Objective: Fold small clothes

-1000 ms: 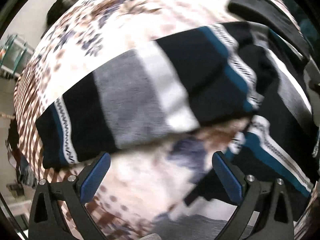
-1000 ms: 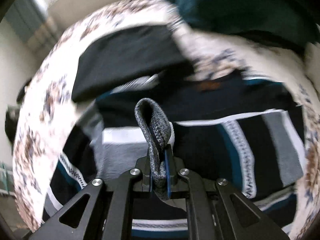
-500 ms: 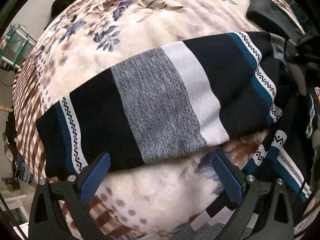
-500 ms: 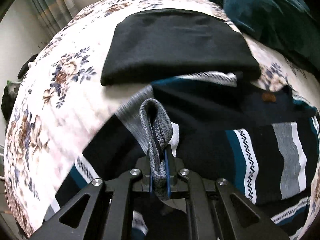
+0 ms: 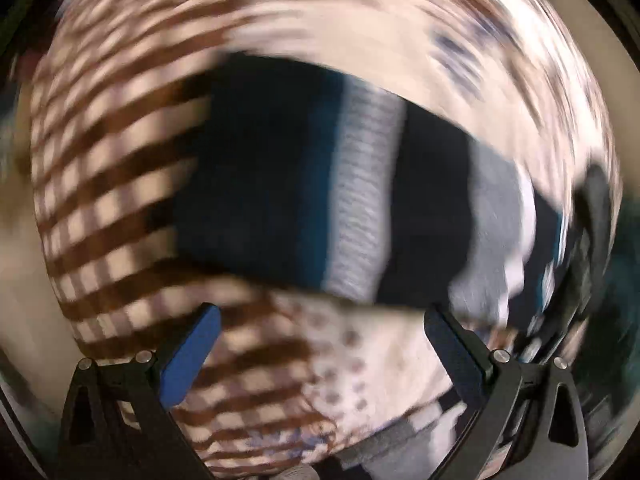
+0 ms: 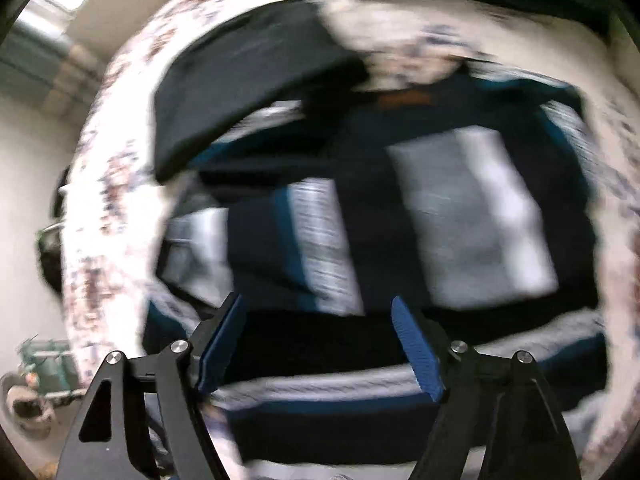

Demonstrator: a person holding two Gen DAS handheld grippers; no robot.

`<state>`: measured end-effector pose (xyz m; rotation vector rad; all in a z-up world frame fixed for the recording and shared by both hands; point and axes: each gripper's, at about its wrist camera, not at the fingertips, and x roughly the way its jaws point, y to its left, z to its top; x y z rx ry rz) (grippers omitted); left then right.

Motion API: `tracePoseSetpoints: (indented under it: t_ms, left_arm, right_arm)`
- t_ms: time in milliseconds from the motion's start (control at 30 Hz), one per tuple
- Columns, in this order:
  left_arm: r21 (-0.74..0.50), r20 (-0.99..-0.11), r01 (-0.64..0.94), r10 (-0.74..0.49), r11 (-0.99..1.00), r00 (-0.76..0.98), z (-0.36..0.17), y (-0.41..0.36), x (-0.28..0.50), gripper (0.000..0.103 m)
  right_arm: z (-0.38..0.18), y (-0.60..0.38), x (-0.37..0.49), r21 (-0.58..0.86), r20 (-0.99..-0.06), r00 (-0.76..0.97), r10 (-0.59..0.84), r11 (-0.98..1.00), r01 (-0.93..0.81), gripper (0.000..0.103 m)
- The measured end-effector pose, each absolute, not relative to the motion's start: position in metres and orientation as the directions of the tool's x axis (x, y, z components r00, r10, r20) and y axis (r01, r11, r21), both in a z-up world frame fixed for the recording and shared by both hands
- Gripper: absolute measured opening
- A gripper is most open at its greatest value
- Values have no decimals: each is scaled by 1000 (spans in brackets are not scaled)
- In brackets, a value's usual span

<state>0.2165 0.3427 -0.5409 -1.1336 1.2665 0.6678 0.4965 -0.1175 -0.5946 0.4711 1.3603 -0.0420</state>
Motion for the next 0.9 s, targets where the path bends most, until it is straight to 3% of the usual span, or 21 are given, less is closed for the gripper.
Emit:
tracePoseSetpoints:
  t_ms: [100, 233, 333, 367, 400, 467, 700, 900]
  left_arm:
    - [-338, -936, -928, -166, 160, 312, -554, 367, 187, 103]
    - [-379, -920, -925, -104, -11, 378, -563, 383, 179, 103]
    - [-376, -925, -926, -43, -35, 378, -551, 372, 191, 89]
    - [-363, -932, -932, -22, -9, 363, -548, 372, 197, 71]
    - [-347, -938, -937, 2, 34, 347, -542, 370, 208, 43]
    - [-320, -946, -943, 28, 91, 323, -535, 364, 224, 13]
    - [-315, -931, -913, 104, 259, 351, -515, 392, 267, 10]
    - [-274, -901, -845, 185, 458, 393, -456, 367, 266, 10]
  right_arm:
    - [-608, -150, 474, 199, -973, 184, 142, 917, 346, 78]
    - [-625, -172, 460, 171, -983, 134, 126, 898, 406, 78]
    - [-628, -165, 456, 162, -985, 128, 120, 901, 402, 78]
    - [-626, -160, 456, 160, -984, 136, 115, 908, 388, 78]
    - [-624, -152, 460, 155, -984, 144, 108, 915, 372, 78]
    - [-620, -136, 472, 146, -983, 157, 97, 928, 342, 78]
    - [-626, -46, 552, 255, -946, 249, 207, 951, 177, 69]
    - [-666, 25, 579, 231, -968, 93, 232, 973, -22, 66]
